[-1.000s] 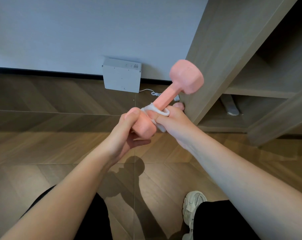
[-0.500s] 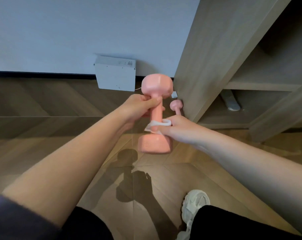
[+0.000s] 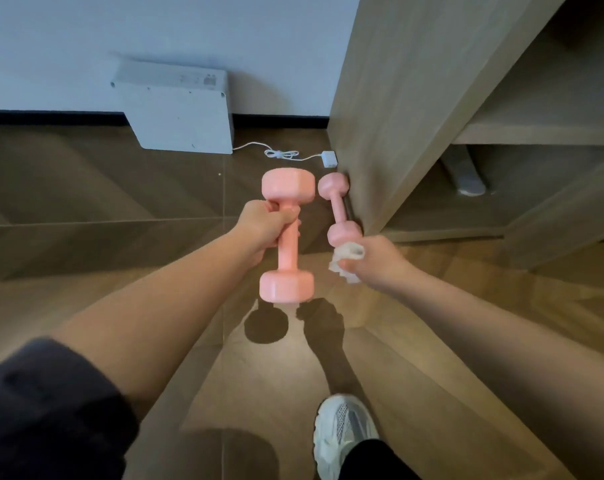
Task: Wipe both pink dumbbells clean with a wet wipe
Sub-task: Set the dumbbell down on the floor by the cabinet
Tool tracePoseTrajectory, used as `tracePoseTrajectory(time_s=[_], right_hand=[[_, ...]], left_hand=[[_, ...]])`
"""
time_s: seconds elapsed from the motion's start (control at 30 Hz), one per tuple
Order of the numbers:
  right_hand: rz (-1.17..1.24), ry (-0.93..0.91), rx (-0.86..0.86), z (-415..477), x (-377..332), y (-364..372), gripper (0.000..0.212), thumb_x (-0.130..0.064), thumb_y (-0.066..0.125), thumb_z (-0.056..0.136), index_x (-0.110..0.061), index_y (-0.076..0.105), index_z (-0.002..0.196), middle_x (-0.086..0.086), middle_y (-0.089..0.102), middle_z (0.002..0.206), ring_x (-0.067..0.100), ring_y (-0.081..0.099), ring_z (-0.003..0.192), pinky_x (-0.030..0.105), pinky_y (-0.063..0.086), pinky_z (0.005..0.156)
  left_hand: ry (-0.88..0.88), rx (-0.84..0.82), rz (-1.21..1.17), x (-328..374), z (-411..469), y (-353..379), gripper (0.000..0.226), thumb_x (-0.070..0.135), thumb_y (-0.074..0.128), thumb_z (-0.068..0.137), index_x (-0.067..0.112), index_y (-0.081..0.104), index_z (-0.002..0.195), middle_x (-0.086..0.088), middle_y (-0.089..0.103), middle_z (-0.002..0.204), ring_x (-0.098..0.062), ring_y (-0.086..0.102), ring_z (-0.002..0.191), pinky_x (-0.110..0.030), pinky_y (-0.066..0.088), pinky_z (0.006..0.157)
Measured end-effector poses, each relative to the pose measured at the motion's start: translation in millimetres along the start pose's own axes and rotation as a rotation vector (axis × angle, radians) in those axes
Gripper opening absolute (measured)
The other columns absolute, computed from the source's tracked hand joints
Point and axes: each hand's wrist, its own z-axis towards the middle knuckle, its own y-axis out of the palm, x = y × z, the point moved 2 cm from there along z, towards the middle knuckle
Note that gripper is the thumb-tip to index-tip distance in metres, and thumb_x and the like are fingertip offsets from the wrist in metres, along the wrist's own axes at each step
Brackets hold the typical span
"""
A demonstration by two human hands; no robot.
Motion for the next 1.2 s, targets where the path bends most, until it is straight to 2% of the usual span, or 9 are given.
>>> tracePoseTrajectory(time_s=[0.07,0.13,0.23,0.33,0.5,0.7,0.8,0.9,1.2], right_hand=[[-0.201,0.0,0.001,28,25,-1,0.03,-0.015,0.056,0.098,-0.006,0.058,0.126,0.012,0.063,0.119,0.025,0.061,0.107,0.025,0.042,0.074],[-0.343,-0.019,-0.027,54,47,-1,0.034,-0.01,0.051,0.098,-0.008,0.052,0.132,0.012,0.063,0.116,0.027,0.061,0.104,0.026,0.041,0.076],[-0.437,-0.168,-0.013,90,62,6,0.048,-0.007,0.048,0.092,-0.018,0.042,0.138,0.003,0.053,0.091,0.026,0.056,0.082,0.033,0.041,0.071],[-0.523,-0.149,0.022,126,68,16,0.038,-0.02,0.049,0.096,-0.022,0.038,0.132,-0.004,0.051,0.087,0.019,0.056,0.079,0.035,0.047,0.068],[-0.793,-0.069,-0.064,170,76,23,0.036,-0.033,0.057,0.097,-0.015,0.047,0.127,0.004,0.056,0.094,0.022,0.057,0.083,0.034,0.044,0.068],[-0.755,-0.082,-0.007,191,90,33,0.025,-0.03,0.058,0.097,-0.012,0.058,0.114,0.0,0.052,0.084,0.017,0.052,0.074,0.031,0.041,0.065],[-0.781,-0.136,0.06,197,88,32,0.027,-0.021,0.056,0.099,-0.011,0.053,0.123,0.004,0.061,0.095,0.02,0.064,0.084,0.031,0.049,0.07],[-0.832,-0.297,0.161,199,84,34,0.042,-0.012,0.057,0.096,-0.013,0.043,0.135,0.005,0.064,0.103,0.026,0.067,0.09,0.033,0.045,0.067],[-0.844,-0.397,0.184,202,88,33,0.038,-0.012,0.053,0.098,-0.011,0.045,0.135,0.005,0.067,0.104,0.025,0.07,0.089,0.034,0.054,0.074]], left_hand=[[-0.04,0.064,0.039,-13,30,10,0.005,0.013,0.061,0.093,0.008,0.063,0.091,-0.014,0.07,0.092,-0.025,0.07,0.078,-0.039,0.059,0.074],[-0.096,0.127,0.06,-26,59,18,0.015,0.011,0.06,0.091,0.004,0.061,0.105,-0.018,0.069,0.102,-0.032,0.07,0.091,-0.047,0.058,0.082],[-0.179,0.197,0.09,-40,104,31,0.027,0.012,0.058,0.093,0.007,0.053,0.118,-0.017,0.064,0.109,-0.034,0.066,0.097,-0.049,0.057,0.085],[-0.189,0.237,0.118,-47,143,43,0.02,0.023,0.06,0.093,0.009,0.055,0.106,-0.015,0.066,0.107,-0.032,0.066,0.095,-0.048,0.056,0.086],[-0.175,0.214,0.196,-56,188,57,0.032,0.03,0.062,0.092,0.007,0.056,0.113,-0.015,0.065,0.109,-0.033,0.065,0.1,-0.048,0.055,0.089],[-0.233,0.21,0.175,-72,218,65,0.031,0.031,0.062,0.092,0.007,0.053,0.11,-0.015,0.064,0.107,-0.032,0.064,0.098,-0.049,0.054,0.09],[-0.243,0.225,0.151,-77,229,65,0.04,0.031,0.063,0.092,0.002,0.055,0.118,-0.018,0.064,0.109,-0.034,0.065,0.099,-0.049,0.055,0.088],[-0.238,0.233,0.134,-80,239,65,0.045,0.033,0.065,0.09,0.002,0.054,0.121,-0.018,0.064,0.11,-0.035,0.065,0.098,-0.05,0.056,0.086],[-0.25,0.209,0.184,-83,255,73,0.047,0.036,0.063,0.091,0.001,0.054,0.121,-0.019,0.065,0.111,-0.034,0.067,0.097,-0.047,0.057,0.086]])
